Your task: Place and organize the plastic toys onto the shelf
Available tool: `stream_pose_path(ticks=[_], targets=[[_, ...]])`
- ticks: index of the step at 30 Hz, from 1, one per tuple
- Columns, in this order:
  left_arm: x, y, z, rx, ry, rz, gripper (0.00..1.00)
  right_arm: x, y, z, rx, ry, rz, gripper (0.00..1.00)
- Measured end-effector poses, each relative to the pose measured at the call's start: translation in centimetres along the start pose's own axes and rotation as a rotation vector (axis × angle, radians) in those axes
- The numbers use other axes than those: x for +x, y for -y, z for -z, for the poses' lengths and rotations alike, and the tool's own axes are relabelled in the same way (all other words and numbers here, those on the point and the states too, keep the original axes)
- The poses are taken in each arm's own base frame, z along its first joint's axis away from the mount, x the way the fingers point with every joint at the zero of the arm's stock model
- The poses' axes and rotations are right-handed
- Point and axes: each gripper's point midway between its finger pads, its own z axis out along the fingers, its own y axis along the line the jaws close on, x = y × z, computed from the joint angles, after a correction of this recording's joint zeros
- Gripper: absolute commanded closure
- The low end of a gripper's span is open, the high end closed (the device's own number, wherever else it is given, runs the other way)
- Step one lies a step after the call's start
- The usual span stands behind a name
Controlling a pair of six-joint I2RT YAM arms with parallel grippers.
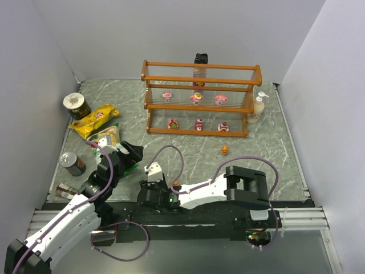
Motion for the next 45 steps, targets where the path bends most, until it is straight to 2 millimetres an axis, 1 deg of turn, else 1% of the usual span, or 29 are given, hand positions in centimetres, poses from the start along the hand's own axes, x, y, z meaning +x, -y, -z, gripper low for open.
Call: stream_pose_path(ticks=[5,10,14,18,23,26,27,30,32,33,37,41,43,45], targets=[[0.2,-0.2,-0.1,-0.009,-0.008,-0.005,0.04,0.0,-0.4,-0.2,-0.002,0.000,0.006,0.45],[0.2,-0.1,-0.1,-0.006,-0.006,-0.004,0.04,0.5,-0.2,-0.5,0.014,-0.014,0.020,0.47],[0.2,-0.1,-0.1,-0.006,-0.006,-0.003,0.04,0.6,-0.1,-0.4,0.025,-0.023,0.021,0.48],[0.2,-0.1,-0.1,-0.006,-0.006,-0.003,0.04,0.6,-0.3,-0.3,0.029,-0.028,0.018,0.52],[0.0,0.0,0.0,0.001,0.000,0.000,0.04,0.6,-0.3,-0.3,0.030,-0.029,0.013,0.63],[0.0,0.0,0.0,0.001,0.000,0.000,0.04,0.6,-0.3,-0.3,0.032,-0.028,0.011,0.75],[0.0,0.0,0.0,0.001,0.000,0.000,0.04,0.6,-0.3,-0.3,0.033,-0.027,0.009,0.82],[0.0,0.0,0.0,0.001,0.000,0.000,0.04,0.6,-0.2,-0.3,0.034,-0.026,0.007,0.92],[0.0,0.0,0.0,0.001,0.000,0.000,0.04,0.6,-0.2,-0.3,0.034,-0.025,0.007,0.95],[0.0,0.0,0.0,0.001,0.000,0.000,0.04,0.6,-0.2,-0.3,0.035,-0.024,0.007,0.99],[0.0,0.0,0.0,0.001,0.001,0.000,0.04,0.5,0.0,-0.4,0.041,-0.018,0.016,1.00],[0.0,0.0,0.0,0.001,0.001,0.000,0.04,-0.1,1.3,-0.2,0.048,-0.011,0.042,1.00],[0.0,0.0,0.0,0.001,0.001,0.000,0.04,-1.1,2.5,0.0,0.055,-0.004,0.056,1.00],[0.0,0.0,0.0,0.001,0.000,0.000,0.04,-2.9,3.4,0.1,0.060,0.013,0.058,1.00]])
